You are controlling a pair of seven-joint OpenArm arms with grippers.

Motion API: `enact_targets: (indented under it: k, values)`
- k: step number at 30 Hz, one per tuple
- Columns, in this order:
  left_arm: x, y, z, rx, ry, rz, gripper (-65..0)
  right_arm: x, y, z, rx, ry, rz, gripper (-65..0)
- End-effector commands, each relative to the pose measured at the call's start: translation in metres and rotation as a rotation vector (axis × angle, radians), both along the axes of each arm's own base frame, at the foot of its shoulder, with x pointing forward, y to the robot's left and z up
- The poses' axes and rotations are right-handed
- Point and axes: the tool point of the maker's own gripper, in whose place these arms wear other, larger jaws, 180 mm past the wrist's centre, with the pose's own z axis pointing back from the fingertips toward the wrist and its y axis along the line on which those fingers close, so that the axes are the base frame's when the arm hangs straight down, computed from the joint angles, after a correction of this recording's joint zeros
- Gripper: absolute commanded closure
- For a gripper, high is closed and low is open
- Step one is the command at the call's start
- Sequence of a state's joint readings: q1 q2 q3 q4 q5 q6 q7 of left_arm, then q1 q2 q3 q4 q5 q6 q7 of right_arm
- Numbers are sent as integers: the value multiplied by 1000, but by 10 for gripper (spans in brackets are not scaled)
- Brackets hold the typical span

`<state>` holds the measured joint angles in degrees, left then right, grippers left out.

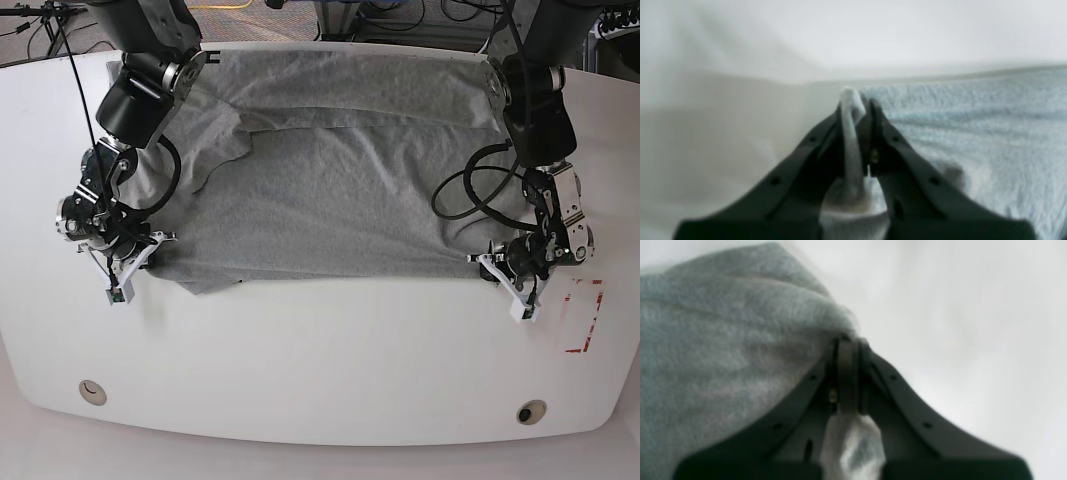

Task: Fold the T-shirt properly
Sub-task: 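Fold the grasped edge up over toward the collar fold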

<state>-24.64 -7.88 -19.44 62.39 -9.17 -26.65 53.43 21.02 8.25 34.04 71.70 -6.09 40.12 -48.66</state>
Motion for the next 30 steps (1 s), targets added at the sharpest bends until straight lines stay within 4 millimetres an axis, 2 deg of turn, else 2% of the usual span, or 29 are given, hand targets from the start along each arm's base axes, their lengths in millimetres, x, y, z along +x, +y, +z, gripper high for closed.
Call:
enact_targets:
  k: [1, 8, 13, 16, 18, 23, 30]
  values:
    - [16, 10, 37, 43, -102, 9, 0, 13, -16, 33, -57, -69, -15, 0]
    - [10, 14, 70, 115, -146, -4, 0, 10, -16, 52, -108, -75, -23, 0]
    - [4, 17, 92, 167, -187, -8, 0, -3, -23, 71, -178, -77, -38, 0]
    - [-2, 18, 100, 195, -186, -11, 0, -4, -14, 84, -220, -88, -14, 0]
    - [-6, 19, 106, 214, -185, -11, 0, -12, -11, 87, -263, -74, 3, 0]
    - [-22, 15, 114, 264, -187, -65, 0, -31, 1, 103, -352, -88, 42, 0]
    - [-57, 19, 105, 342, -118, -99, 0, -64, 6, 100, -419, -51, 66, -5]
